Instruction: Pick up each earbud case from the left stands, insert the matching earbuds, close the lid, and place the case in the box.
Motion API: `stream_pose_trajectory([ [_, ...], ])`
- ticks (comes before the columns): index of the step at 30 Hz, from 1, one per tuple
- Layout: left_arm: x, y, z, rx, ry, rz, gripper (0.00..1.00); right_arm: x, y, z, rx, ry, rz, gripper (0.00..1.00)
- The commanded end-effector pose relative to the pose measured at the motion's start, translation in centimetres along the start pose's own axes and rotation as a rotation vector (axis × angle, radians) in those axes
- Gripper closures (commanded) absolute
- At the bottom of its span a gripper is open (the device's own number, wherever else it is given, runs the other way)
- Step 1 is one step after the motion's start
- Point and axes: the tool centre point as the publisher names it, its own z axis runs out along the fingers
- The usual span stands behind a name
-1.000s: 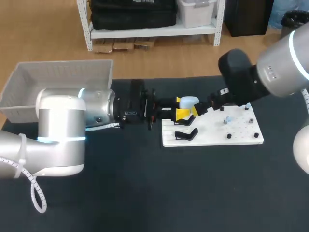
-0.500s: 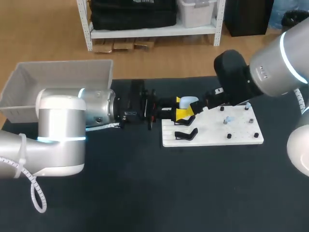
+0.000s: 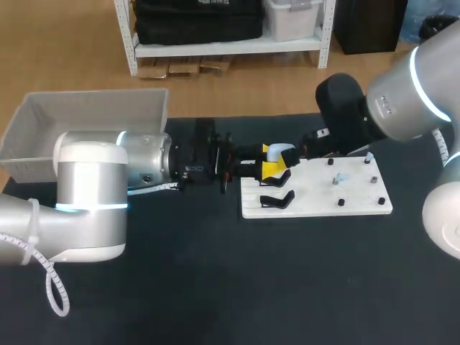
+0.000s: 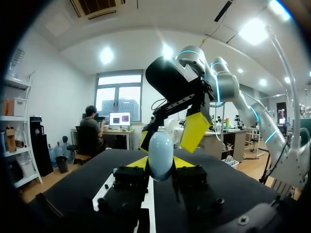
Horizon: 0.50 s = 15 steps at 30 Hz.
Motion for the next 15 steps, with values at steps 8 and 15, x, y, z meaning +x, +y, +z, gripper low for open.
stream_pose_trajectory([
  [8, 0.11, 0.04, 0.01, -0.001, -0.004, 0.003, 1.0, -0.08, -0.38, 0.33, 0.014, -0.003, 0.017, 0.0],
  [15, 0.11, 0.04, 0.01, -0.001, -0.004, 0.003, 1.0, -0.32, -0.64, 0.27, 0.022, -0.004, 0.022, 0.0],
])
